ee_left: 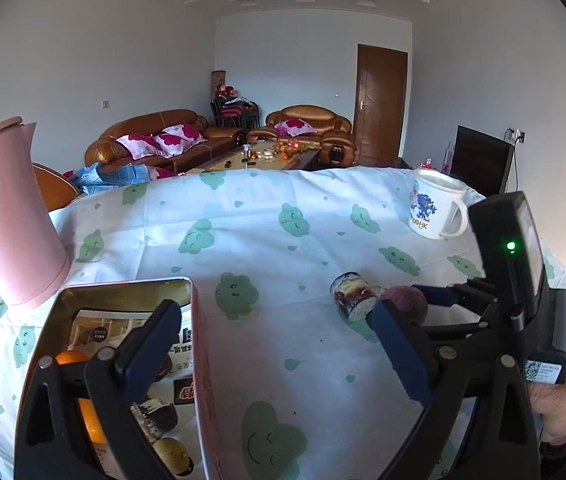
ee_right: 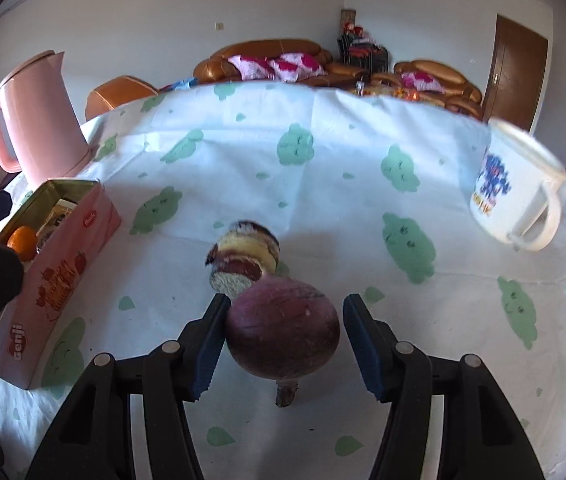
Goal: Organize fruits
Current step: 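Grasp the small jar with the left tool while the right tool grasps the purple beet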
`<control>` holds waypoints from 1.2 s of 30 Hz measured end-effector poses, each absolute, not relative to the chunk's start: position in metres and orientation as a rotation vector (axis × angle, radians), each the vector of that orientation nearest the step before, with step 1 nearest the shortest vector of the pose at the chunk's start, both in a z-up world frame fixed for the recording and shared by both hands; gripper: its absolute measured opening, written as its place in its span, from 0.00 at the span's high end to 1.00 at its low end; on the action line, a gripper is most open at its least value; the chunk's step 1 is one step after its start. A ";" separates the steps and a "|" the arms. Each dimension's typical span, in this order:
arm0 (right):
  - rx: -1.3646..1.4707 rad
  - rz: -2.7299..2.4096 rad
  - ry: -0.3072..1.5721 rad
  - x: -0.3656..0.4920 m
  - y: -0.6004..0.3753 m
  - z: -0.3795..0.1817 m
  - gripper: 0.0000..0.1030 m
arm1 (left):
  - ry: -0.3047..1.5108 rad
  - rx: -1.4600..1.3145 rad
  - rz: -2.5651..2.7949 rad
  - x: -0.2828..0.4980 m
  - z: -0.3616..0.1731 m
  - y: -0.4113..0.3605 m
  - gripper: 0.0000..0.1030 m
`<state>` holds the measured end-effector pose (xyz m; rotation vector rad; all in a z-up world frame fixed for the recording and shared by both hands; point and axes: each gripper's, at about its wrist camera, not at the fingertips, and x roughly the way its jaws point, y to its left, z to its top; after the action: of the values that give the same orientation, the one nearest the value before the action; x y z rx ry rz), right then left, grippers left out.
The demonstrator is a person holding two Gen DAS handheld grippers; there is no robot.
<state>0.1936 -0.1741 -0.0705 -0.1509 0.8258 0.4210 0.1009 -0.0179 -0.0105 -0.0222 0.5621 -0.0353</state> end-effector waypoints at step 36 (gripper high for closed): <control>0.049 0.270 0.819 0.212 -0.249 -0.067 0.47 | 0.861 -0.061 -0.199 0.211 -0.068 -0.086 0.61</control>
<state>0.2120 -0.2490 -0.0667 0.0491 0.8186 0.2701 0.2109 -0.0859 -0.0677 -0.0615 0.8612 -0.1988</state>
